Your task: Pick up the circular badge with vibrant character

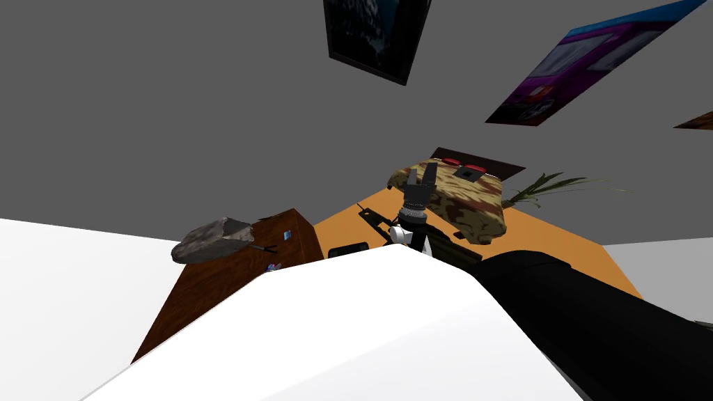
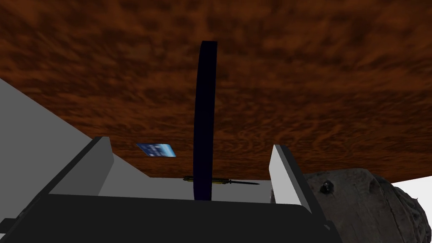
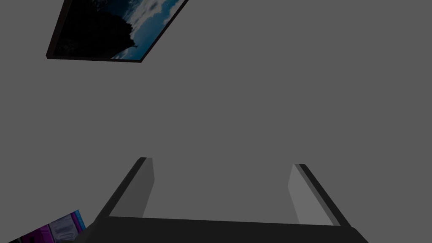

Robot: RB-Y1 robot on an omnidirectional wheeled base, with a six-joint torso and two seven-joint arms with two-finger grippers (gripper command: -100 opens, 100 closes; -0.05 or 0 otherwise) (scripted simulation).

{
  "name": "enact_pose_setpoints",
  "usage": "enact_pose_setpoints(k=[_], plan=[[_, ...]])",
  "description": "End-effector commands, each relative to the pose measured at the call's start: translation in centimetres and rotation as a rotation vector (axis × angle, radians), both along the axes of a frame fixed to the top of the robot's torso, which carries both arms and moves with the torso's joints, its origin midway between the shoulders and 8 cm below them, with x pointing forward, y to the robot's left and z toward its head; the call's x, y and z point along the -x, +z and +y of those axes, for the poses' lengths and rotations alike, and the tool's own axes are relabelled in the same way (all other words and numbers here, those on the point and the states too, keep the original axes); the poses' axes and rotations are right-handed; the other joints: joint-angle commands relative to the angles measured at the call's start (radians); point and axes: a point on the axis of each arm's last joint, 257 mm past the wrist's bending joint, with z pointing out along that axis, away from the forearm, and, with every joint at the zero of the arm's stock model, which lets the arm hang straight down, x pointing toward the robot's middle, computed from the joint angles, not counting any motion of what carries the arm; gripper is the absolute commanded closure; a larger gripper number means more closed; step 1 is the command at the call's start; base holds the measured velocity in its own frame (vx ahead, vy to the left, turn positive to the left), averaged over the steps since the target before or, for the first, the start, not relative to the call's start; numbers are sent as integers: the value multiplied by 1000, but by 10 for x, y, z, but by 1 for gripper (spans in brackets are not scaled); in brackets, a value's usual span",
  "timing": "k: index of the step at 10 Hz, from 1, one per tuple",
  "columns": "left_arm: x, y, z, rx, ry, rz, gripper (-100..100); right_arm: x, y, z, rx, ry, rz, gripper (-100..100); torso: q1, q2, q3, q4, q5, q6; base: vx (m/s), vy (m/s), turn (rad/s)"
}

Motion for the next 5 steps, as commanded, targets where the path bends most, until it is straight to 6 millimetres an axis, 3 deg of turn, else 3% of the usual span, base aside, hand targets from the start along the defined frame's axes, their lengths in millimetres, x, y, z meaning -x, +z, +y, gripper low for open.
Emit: enact_pose_setpoints(k=[1, 2, 3, 5], plan=[[-5, -2, 5, 1, 43, 1, -100, 0, 0, 0, 0, 0, 0, 0, 0, 0, 0, 0, 0, 0, -146, 2, -248], [-3, -2, 4, 0, 26, 1, -100, 0, 0, 0, 0, 0, 0, 0, 0, -1, 0, 0, 0, 0, -60, 0, -49], [-3, -2, 4, 0, 30, 1, 100, 0, 0, 0, 0, 0, 0, 0, 0, -5, -3, -1, 0, -1, -12, 0, 10], [-2, -2, 5, -1, 32, 2, 100, 0, 0, 0, 0, 0, 0, 0, 0, -10, -6, -2, 1, 0, -3, 1, 4]])
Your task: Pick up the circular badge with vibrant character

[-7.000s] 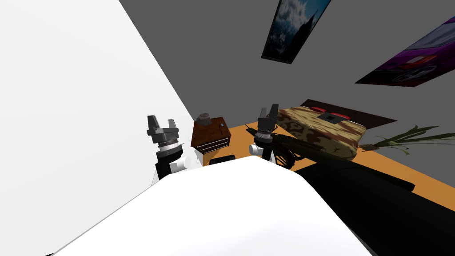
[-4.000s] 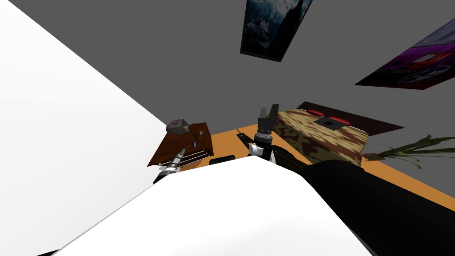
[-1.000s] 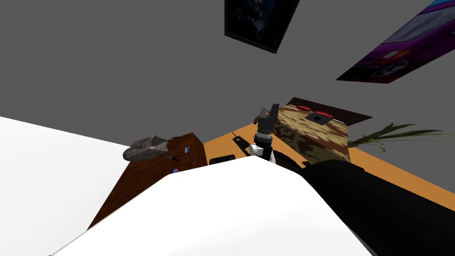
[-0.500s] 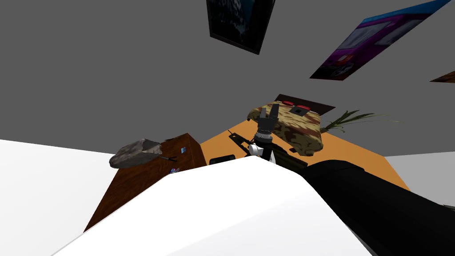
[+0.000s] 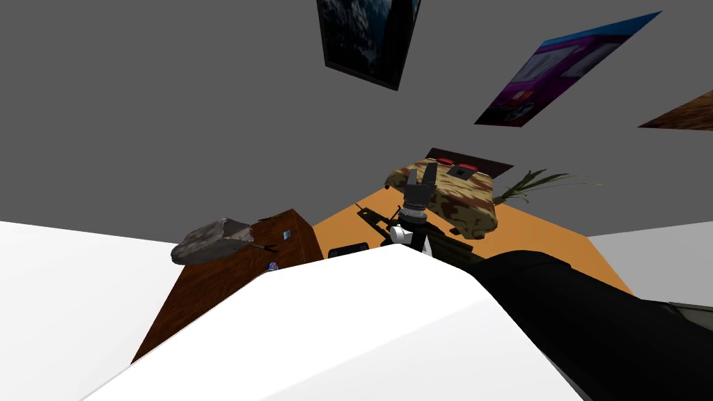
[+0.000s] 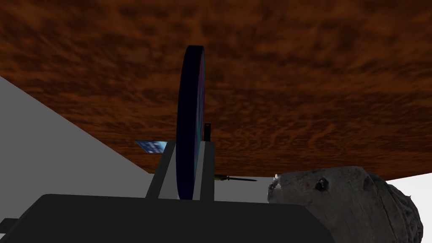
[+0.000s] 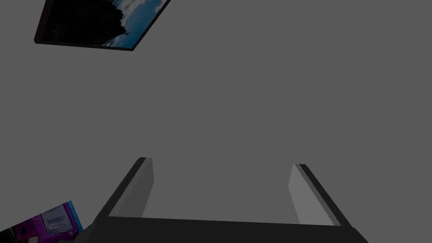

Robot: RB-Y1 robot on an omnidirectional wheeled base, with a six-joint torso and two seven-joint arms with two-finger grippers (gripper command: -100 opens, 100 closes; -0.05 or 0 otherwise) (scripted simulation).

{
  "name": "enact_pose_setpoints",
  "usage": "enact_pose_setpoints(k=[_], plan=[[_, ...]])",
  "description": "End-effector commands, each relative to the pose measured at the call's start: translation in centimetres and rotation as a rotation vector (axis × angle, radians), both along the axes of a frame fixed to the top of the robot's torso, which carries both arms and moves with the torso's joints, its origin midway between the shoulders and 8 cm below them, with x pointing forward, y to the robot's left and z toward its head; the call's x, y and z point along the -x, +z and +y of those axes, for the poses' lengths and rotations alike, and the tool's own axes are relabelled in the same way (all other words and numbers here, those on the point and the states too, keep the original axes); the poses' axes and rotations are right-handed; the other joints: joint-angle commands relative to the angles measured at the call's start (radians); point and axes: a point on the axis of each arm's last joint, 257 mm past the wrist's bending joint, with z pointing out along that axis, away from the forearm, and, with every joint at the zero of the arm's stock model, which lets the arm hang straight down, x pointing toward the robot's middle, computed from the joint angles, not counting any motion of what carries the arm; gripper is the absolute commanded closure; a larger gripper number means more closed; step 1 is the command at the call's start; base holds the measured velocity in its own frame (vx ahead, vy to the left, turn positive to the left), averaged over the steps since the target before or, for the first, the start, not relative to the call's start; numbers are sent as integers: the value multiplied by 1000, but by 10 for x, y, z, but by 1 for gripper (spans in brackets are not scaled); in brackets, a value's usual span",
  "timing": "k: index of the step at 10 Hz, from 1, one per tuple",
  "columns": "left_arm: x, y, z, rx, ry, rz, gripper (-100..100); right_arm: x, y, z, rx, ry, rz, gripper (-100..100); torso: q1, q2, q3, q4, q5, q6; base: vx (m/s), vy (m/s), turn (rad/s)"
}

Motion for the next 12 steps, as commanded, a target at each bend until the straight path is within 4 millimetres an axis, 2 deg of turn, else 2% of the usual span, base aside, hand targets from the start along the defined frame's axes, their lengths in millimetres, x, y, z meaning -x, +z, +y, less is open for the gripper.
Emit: enact_pose_setpoints(k=[1, 2, 3, 4, 7, 12], plan=[[0, 0, 0, 0, 0, 0, 100, 0, 0, 0, 0, 0, 0, 0, 0, 0, 0, 0, 0, 0, 0, 0, 0], [0, 0, 0, -1, 0, 0, 100, 0, 0, 0, 0, 0, 0, 0, 0, 0, 0, 0, 0, 0, 0, 0, 0], [0, 0, 0, -1, -1, 0, 0, 0, 0, 0, 0, 0, 0, 0, 0, 0, 0, 0, 0, 0, 0, 0, 0], [4, 3, -5, 0, -38, 0, 100, 0, 0, 0, 0, 0, 0, 0, 0, 0, 0, 0, 0, 0, 104, 26, 296], [15, 8, -15, -1, -111, 1, 100, 0, 0, 0, 0, 0, 0, 0, -1, -12, -7, -2, 0, -1, 188, -9, 304], [35, 17, -34, 2, -235, 3, 100, 0, 0, 0, 0, 0, 0, 0, -1, -10, -6, -2, 0, -1, 153, -24, 240]])
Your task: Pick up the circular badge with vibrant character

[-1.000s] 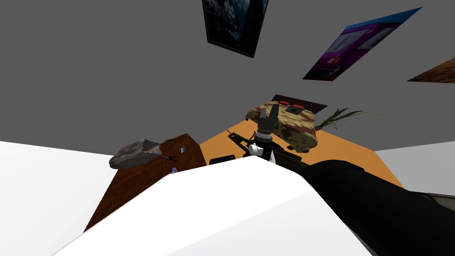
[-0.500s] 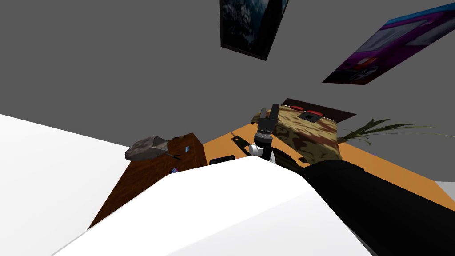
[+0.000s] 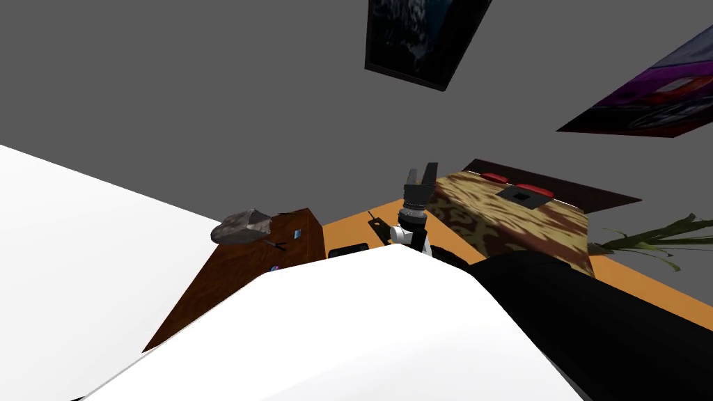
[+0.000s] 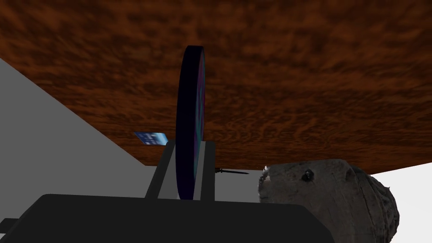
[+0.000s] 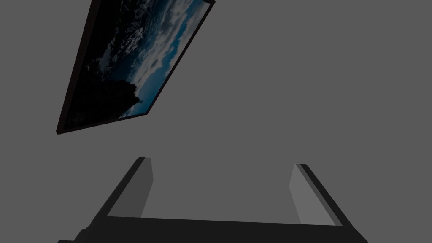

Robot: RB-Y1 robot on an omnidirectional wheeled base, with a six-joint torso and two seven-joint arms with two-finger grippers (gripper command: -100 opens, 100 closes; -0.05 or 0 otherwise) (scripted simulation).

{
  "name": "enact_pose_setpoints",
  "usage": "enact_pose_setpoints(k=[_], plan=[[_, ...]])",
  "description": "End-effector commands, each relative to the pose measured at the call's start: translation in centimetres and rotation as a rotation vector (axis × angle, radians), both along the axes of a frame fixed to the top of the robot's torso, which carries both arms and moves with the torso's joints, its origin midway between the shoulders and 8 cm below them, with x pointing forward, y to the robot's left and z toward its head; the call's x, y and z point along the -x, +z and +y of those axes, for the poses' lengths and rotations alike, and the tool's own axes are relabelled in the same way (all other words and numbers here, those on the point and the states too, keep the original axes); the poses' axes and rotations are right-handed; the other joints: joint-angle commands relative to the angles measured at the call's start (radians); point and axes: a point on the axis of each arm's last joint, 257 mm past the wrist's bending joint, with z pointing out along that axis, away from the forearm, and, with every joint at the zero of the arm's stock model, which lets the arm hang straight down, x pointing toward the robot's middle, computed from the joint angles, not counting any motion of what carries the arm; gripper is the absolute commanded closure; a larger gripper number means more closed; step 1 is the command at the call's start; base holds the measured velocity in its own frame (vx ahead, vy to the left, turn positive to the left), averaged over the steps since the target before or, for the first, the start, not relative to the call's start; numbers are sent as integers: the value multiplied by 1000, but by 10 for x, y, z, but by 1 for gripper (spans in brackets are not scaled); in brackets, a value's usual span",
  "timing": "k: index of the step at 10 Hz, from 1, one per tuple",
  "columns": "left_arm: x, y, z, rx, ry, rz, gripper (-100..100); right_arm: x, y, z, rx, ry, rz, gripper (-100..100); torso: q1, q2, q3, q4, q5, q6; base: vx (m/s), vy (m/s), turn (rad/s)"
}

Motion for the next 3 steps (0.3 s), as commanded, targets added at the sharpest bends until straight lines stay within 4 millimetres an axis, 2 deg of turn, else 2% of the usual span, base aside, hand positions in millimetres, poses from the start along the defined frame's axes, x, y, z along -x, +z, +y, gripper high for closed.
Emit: enact_pose_setpoints(k=[1, 2, 3], plan=[[2, 2, -5, 2, -20, -1, 100, 0, 0, 0, 0, 0, 0, 0, 0, 0, 0, 0, 0, 0, 108, -12, 91], [3, 2, -2, 1, -13, 1, 100, 0, 0, 0, 0, 0, 0, 0, 1, 2, 1, 1, 0, 2, 36, -6, -1], [2, 2, -2, 1, -14, 0, 0, 0, 0, 0, 0, 0, 0, 0, 2, 5, 3, 1, 1, 2, 9, -2, -1]])
